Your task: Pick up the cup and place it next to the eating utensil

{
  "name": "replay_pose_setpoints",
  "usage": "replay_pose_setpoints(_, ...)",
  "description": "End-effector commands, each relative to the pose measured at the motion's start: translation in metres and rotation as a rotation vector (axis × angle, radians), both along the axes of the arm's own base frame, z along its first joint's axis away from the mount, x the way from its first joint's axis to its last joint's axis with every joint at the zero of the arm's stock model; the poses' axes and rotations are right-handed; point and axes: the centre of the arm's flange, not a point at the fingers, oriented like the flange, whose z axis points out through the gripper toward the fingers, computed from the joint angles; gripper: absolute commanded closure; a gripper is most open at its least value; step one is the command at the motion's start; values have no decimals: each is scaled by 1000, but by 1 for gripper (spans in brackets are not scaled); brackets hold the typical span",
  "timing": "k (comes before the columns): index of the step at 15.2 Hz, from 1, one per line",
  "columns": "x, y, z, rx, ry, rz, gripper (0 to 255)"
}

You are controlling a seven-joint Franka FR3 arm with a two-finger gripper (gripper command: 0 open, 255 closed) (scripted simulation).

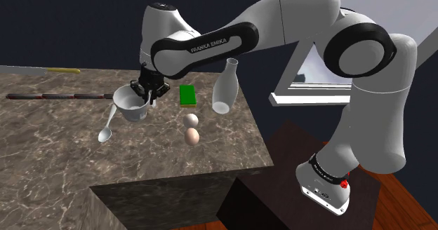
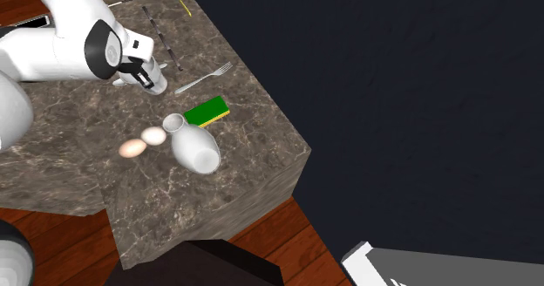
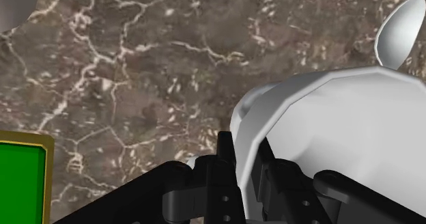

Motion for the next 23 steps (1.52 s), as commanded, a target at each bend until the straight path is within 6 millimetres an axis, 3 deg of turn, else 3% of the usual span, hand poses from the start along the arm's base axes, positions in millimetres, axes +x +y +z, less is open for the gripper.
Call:
replay_pose_setpoints(1, 0, 0, 0, 1, -1, 0, 255)
replay_pose_setpoints(5, 0, 0, 0, 1, -1, 0, 255)
replay_pose_setpoints(6, 0, 0, 0, 1, -1, 0, 0)
replay_pose_setpoints(11, 0, 0, 0, 1, -1, 0, 0)
replay_pose_setpoints(15, -6, -8, 49, 1, -1, 0, 0)
replay_pose_setpoints(23, -6, -8, 49, 1, -1, 0, 0)
